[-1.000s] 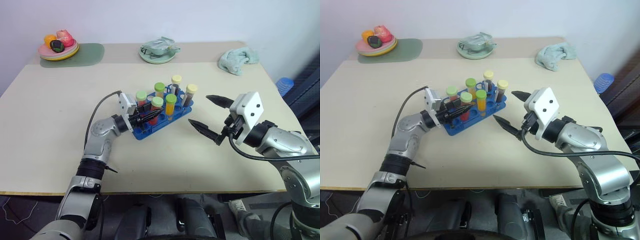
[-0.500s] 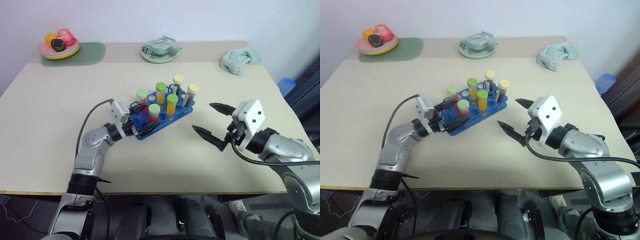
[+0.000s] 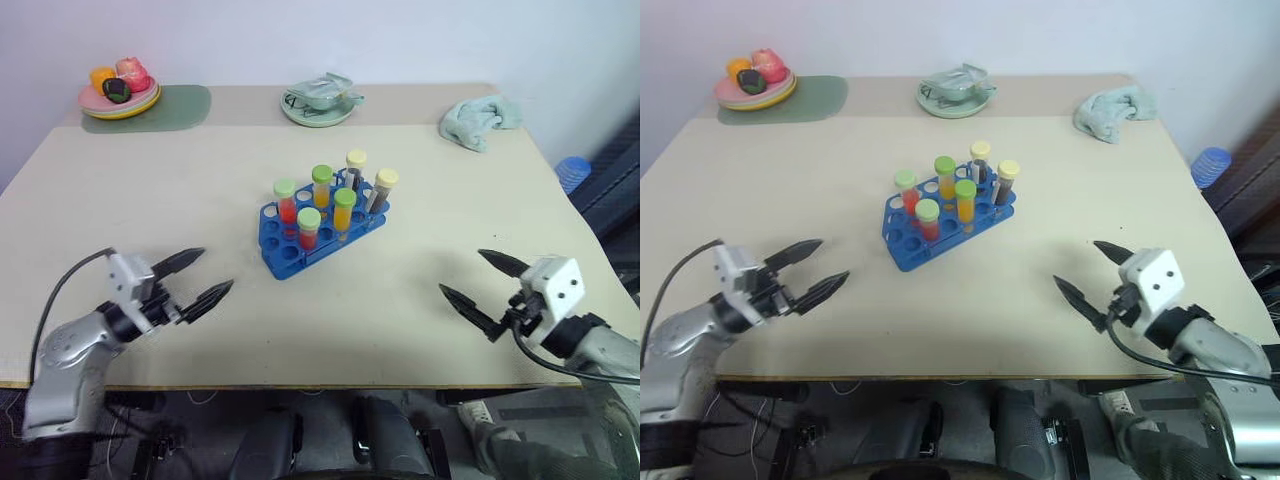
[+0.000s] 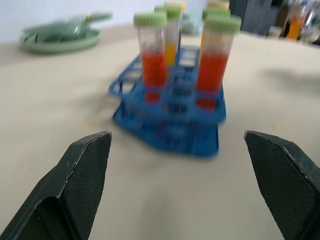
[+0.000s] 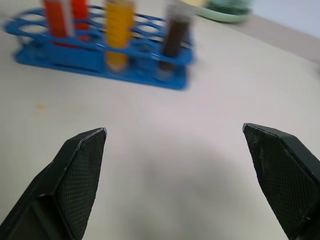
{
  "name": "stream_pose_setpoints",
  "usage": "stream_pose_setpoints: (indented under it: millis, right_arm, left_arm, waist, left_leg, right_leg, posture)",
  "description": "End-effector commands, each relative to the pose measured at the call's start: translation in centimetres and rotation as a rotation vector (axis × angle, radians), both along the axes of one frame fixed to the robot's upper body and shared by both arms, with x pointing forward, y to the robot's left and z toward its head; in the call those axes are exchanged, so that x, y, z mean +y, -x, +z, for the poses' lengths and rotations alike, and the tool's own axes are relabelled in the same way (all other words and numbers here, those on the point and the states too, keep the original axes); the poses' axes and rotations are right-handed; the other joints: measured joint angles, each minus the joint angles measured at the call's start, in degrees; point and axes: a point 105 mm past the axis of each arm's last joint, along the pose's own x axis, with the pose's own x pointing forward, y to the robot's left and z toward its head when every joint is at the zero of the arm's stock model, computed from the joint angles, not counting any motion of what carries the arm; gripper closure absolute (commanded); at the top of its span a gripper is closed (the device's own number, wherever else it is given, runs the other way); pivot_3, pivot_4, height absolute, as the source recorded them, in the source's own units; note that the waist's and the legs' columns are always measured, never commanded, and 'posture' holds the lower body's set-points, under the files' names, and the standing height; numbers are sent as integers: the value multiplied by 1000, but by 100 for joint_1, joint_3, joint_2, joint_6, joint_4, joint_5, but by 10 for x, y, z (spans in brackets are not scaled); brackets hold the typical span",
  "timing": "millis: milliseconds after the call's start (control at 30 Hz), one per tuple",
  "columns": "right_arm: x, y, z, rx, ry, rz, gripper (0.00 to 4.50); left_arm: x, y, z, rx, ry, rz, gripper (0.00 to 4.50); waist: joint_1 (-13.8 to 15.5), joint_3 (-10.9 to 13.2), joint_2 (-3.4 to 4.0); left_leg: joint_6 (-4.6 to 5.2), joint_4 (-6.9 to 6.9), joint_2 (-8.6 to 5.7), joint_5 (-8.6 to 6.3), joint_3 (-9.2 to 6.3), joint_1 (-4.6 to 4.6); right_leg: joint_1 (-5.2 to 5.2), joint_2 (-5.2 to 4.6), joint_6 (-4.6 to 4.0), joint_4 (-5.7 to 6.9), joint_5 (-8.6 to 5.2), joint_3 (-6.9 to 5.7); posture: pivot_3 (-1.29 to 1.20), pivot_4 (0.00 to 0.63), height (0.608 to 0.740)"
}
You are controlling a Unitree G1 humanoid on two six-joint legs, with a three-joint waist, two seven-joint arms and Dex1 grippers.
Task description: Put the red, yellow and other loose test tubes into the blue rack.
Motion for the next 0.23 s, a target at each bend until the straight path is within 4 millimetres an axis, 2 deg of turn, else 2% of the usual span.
stream_pose_setpoints:
  millis: [33,233]
  right_arm:
    - [-12,6,9,-48,33,-7,0]
    - [-13,8,12,-42,46,17,0]
  left_arm:
    - [7,10,14,-23,-7,-9,146]
    - [6,18,7,11,-36,-17,146]
  waist:
    - [4,1,4]
    - [5,1,6]
  left_leg:
    - [1,0,1,0,0,2]
    - [5,0,3,-3,0,4]
  right_leg:
    - [4,0,0,-5,0,0]
    - [15,1,-2,-23,-2,0]
  posture:
    - [0,150,740]
    - [0,150,740]
